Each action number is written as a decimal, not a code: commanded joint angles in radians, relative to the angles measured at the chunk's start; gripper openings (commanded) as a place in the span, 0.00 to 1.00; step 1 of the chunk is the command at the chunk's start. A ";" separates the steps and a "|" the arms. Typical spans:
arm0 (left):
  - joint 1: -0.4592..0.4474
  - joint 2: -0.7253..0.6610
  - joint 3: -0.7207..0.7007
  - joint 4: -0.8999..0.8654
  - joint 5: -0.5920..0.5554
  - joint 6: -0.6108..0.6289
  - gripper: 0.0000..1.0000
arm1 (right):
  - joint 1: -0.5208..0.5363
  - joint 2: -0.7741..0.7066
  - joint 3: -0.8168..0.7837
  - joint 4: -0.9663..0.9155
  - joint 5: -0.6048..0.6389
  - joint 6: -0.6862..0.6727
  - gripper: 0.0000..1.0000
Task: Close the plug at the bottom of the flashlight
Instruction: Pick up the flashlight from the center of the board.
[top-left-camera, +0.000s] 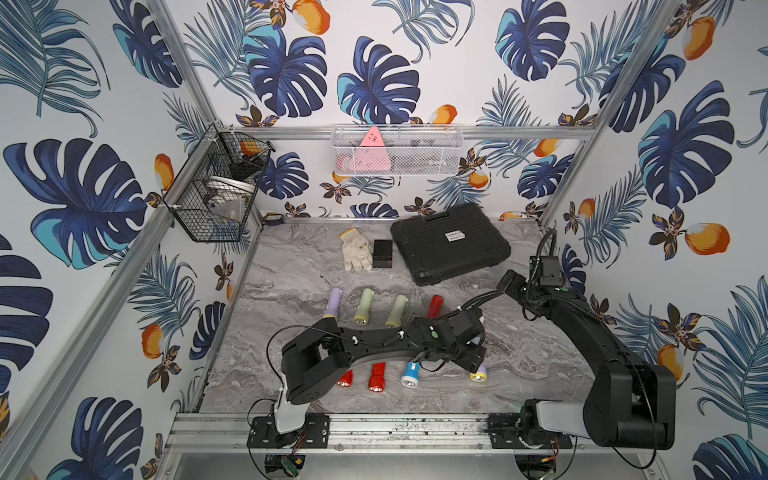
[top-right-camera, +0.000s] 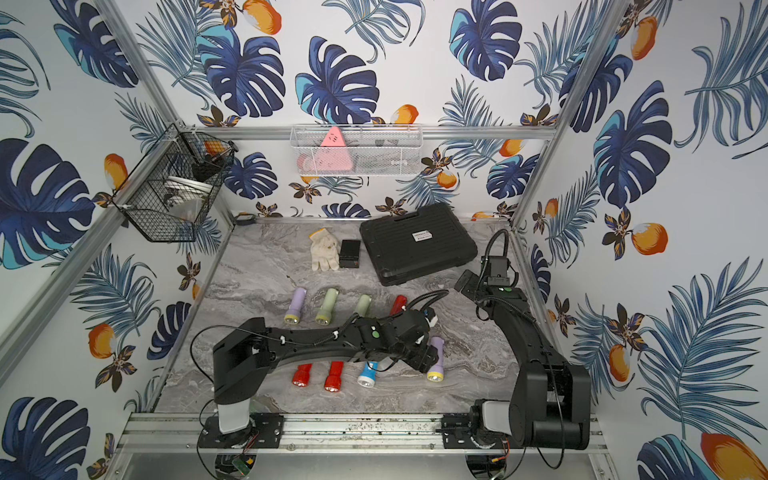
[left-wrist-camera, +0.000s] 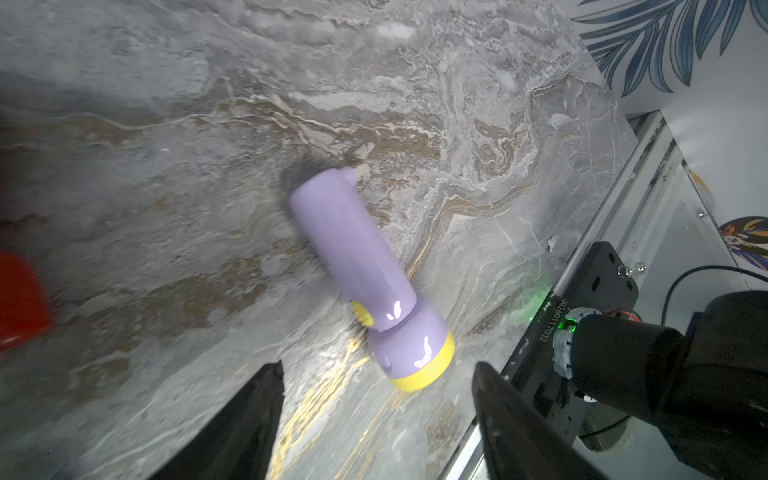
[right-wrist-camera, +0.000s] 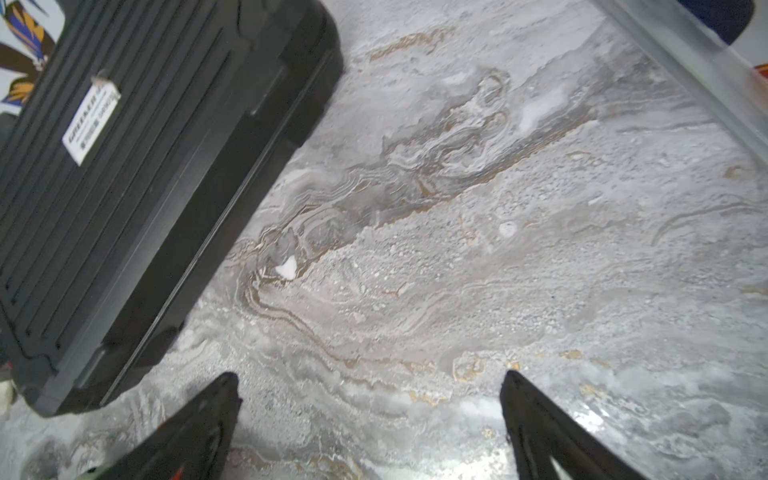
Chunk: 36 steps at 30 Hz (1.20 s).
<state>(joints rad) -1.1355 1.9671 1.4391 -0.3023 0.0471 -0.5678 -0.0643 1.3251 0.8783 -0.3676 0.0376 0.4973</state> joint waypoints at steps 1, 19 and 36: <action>-0.016 0.072 0.093 -0.142 -0.022 0.039 0.76 | -0.043 -0.020 -0.017 0.080 -0.084 0.029 1.00; -0.025 0.426 0.505 -0.408 -0.136 0.098 0.74 | -0.080 -0.084 -0.070 0.147 -0.173 0.021 1.00; -0.053 0.437 0.489 -0.510 -0.202 0.169 0.48 | -0.080 -0.073 -0.060 0.148 -0.188 0.026 1.00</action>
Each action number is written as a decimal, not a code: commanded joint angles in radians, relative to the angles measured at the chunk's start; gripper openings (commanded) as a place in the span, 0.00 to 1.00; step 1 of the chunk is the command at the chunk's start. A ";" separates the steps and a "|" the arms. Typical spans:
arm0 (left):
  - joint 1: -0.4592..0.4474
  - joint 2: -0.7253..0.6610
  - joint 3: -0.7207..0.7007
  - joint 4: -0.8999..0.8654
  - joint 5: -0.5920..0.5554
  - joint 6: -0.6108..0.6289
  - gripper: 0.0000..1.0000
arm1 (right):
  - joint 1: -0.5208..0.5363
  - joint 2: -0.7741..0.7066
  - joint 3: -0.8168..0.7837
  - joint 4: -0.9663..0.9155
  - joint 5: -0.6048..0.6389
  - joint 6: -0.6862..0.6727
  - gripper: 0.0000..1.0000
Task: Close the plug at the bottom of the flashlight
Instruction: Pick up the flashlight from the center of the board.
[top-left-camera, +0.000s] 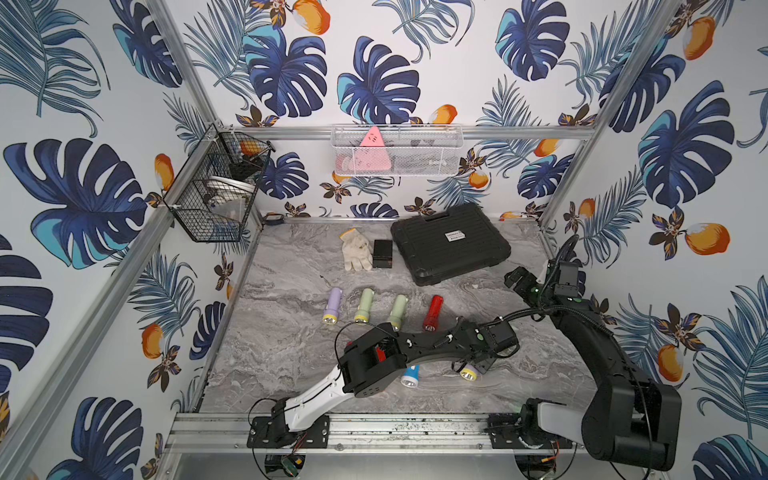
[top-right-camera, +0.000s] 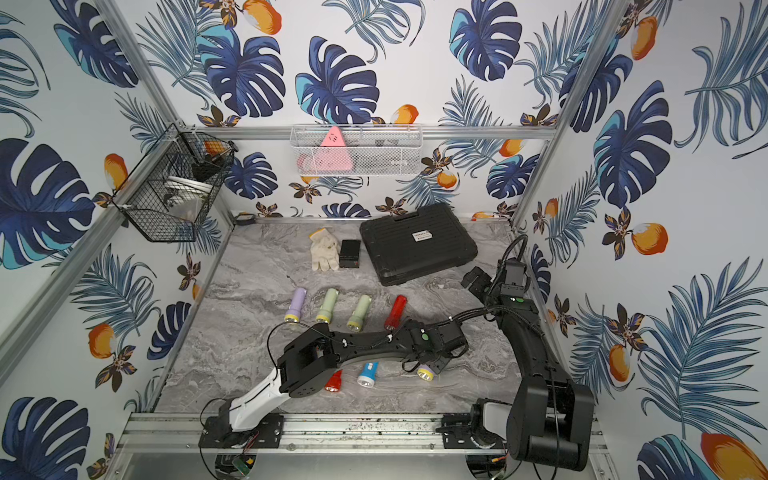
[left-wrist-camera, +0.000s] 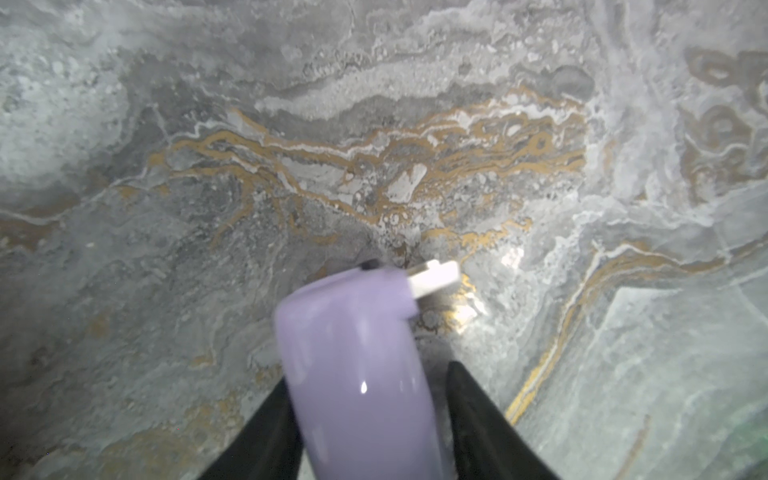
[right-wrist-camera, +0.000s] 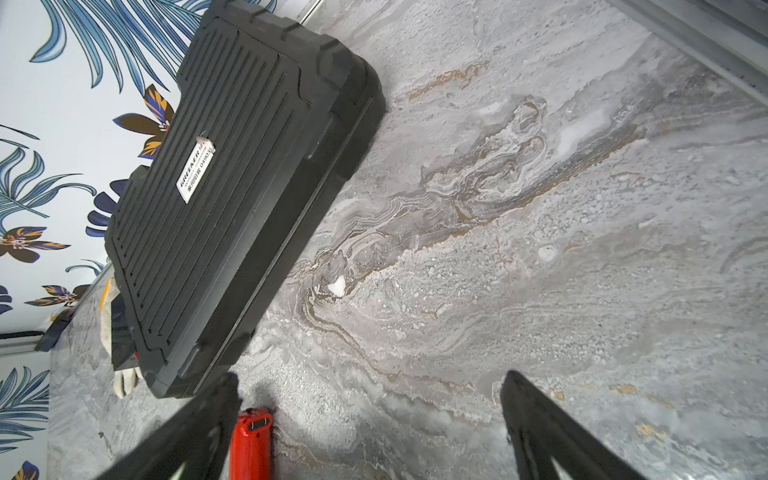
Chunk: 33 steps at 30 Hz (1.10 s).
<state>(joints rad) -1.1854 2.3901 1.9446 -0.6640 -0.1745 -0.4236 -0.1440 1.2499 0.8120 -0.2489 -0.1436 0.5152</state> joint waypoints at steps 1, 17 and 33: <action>-0.003 0.014 -0.019 -0.146 0.021 0.026 0.45 | 0.000 0.004 0.007 0.030 -0.007 0.008 1.00; -0.001 -0.191 -0.134 0.030 -0.021 0.060 0.00 | -0.003 0.016 0.055 0.015 -0.025 0.014 1.00; 0.095 -0.651 -0.501 0.341 0.046 0.060 0.00 | 0.006 0.065 0.126 0.075 -0.298 -0.004 1.00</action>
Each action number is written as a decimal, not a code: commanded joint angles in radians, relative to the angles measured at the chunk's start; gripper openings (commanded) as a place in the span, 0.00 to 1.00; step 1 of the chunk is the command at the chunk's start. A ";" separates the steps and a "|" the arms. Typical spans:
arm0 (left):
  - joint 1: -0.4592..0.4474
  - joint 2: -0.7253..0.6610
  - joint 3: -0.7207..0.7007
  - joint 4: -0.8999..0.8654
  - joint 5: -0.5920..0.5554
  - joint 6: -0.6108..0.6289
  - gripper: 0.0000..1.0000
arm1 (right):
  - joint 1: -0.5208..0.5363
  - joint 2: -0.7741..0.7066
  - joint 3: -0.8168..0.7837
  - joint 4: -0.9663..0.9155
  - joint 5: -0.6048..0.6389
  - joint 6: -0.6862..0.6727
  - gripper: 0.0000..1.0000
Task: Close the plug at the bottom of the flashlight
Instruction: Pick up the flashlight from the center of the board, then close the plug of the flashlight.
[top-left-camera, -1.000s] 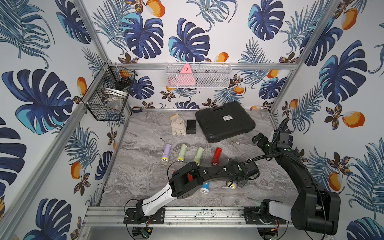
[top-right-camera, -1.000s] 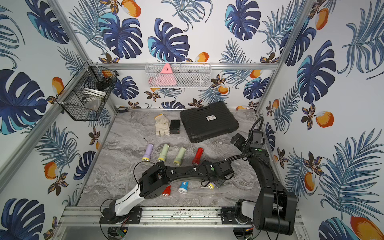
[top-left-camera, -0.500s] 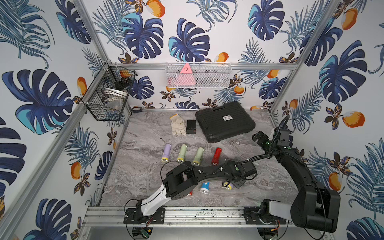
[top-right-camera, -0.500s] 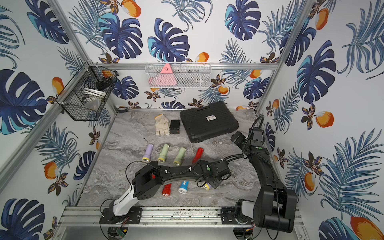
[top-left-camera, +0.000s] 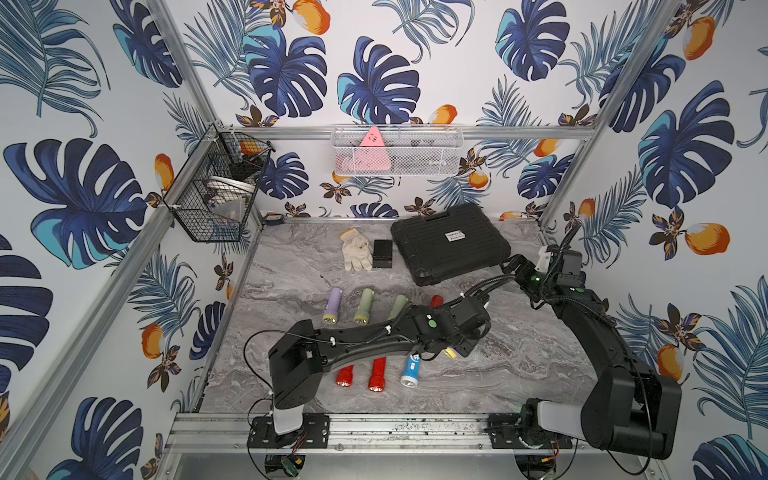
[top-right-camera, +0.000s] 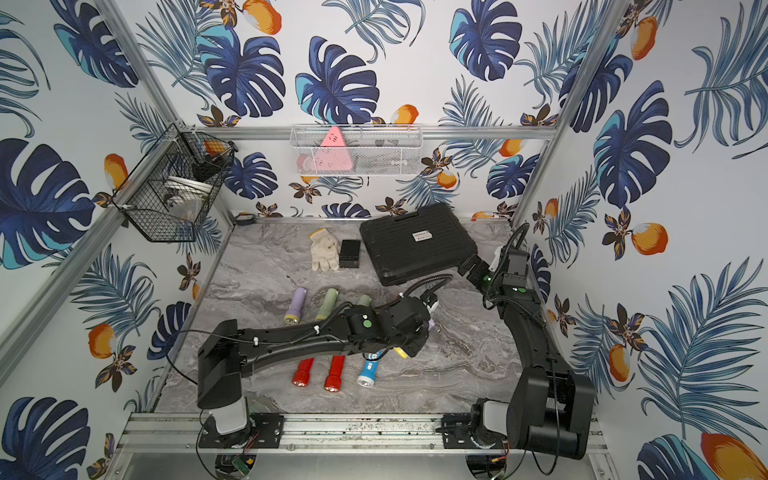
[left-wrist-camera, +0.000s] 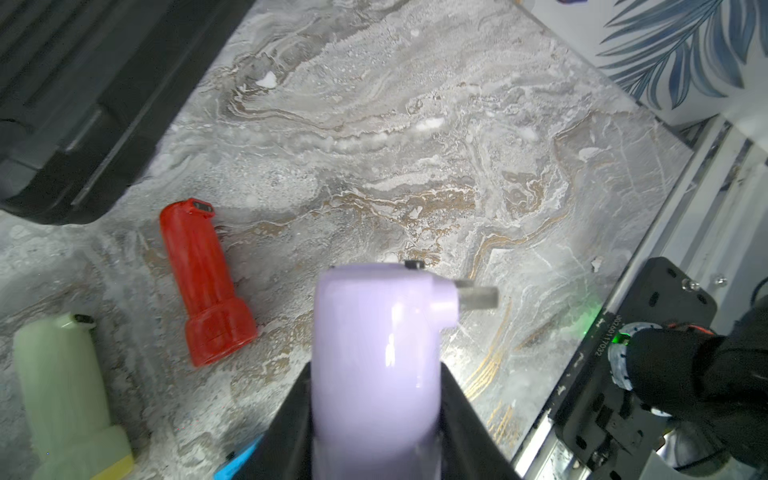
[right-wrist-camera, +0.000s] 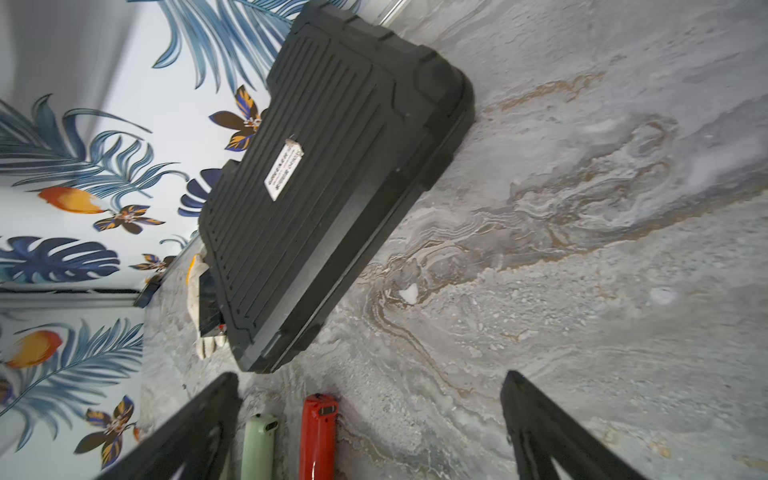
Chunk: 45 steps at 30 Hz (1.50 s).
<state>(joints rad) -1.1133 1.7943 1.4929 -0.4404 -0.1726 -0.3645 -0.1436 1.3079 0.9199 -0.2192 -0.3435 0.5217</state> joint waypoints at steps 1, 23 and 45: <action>0.037 -0.094 -0.085 0.149 0.062 0.003 0.00 | 0.014 0.008 0.023 0.050 -0.115 -0.013 1.00; 0.362 -0.708 -0.810 0.748 0.440 0.270 0.00 | 0.338 -0.044 0.142 0.053 -0.305 -0.204 1.00; 0.513 -0.691 -1.069 1.440 0.978 0.084 0.00 | 0.561 -0.105 0.060 0.250 -0.698 -0.298 0.87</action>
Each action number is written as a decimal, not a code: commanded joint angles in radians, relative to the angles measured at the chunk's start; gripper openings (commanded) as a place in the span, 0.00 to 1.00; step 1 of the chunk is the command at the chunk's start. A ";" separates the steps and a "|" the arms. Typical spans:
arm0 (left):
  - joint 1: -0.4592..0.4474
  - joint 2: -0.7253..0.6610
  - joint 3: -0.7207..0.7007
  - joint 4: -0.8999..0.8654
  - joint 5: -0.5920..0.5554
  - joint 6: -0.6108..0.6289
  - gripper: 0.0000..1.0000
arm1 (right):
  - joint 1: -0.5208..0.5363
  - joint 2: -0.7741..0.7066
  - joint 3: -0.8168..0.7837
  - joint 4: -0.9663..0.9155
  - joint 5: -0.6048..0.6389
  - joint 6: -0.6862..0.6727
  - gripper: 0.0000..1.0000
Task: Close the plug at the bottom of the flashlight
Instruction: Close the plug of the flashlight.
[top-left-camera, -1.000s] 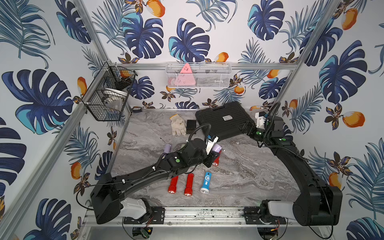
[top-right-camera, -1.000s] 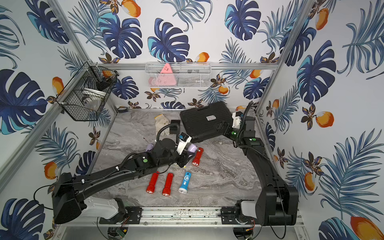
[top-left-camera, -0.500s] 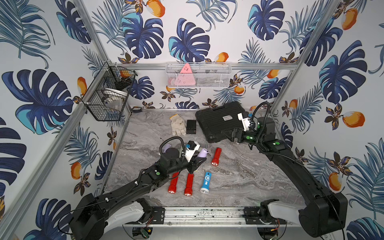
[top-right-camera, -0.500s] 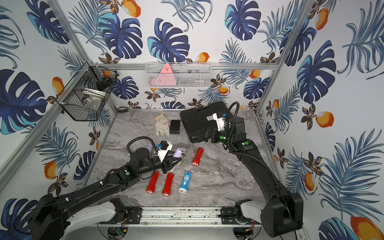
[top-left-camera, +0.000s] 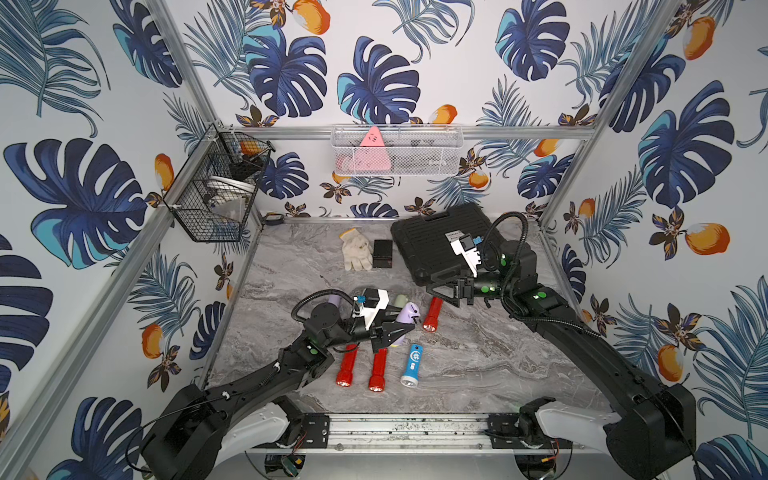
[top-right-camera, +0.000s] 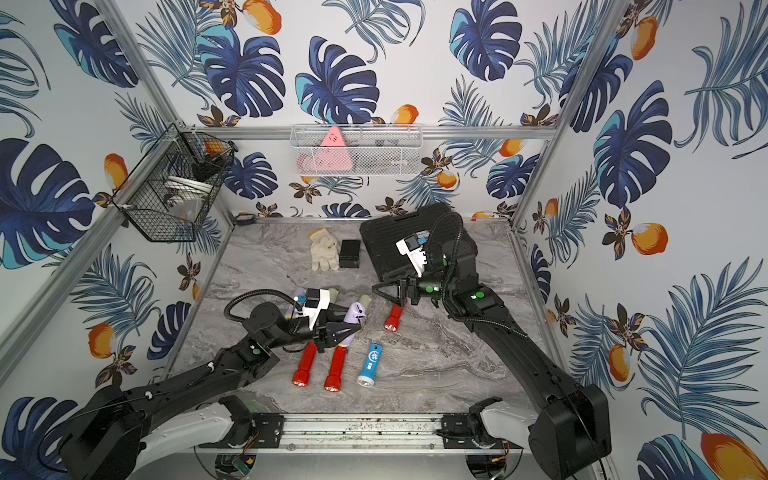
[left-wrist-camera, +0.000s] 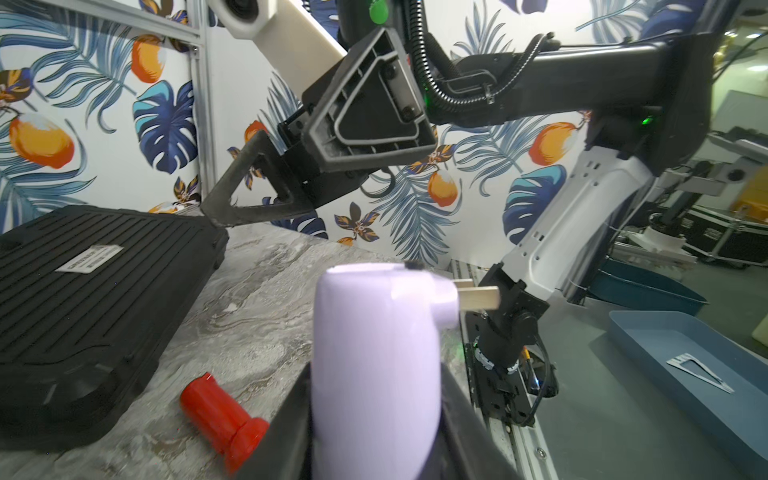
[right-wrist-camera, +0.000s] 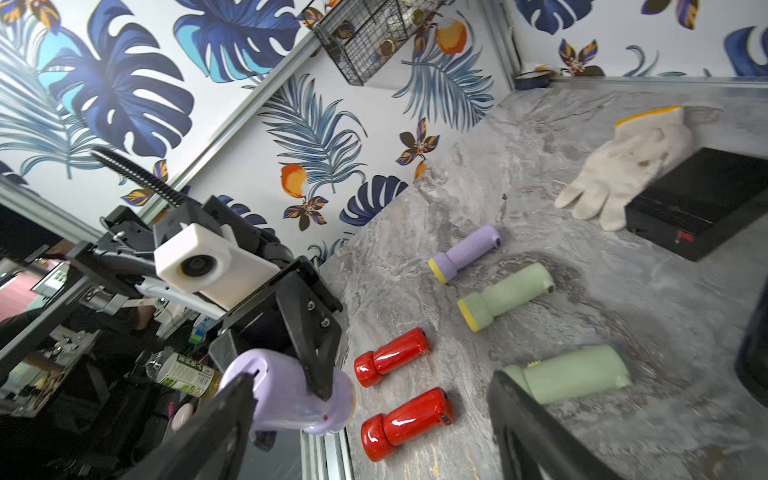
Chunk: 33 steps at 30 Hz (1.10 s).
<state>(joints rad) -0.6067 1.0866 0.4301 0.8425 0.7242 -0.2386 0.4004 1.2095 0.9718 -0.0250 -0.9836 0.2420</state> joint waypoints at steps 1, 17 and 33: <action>0.009 0.034 -0.010 0.203 0.093 -0.065 0.00 | 0.027 -0.008 0.009 0.053 -0.064 -0.022 0.85; 0.057 0.119 -0.010 0.376 0.172 -0.149 0.00 | 0.167 -0.031 0.026 -0.105 -0.024 -0.121 0.71; 0.056 0.147 0.001 0.409 0.206 -0.191 0.00 | 0.209 -0.022 0.069 -0.120 0.000 -0.136 0.61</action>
<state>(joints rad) -0.5510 1.2331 0.4198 1.1786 0.9127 -0.4034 0.6044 1.1816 1.0283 -0.1329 -0.9848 0.1371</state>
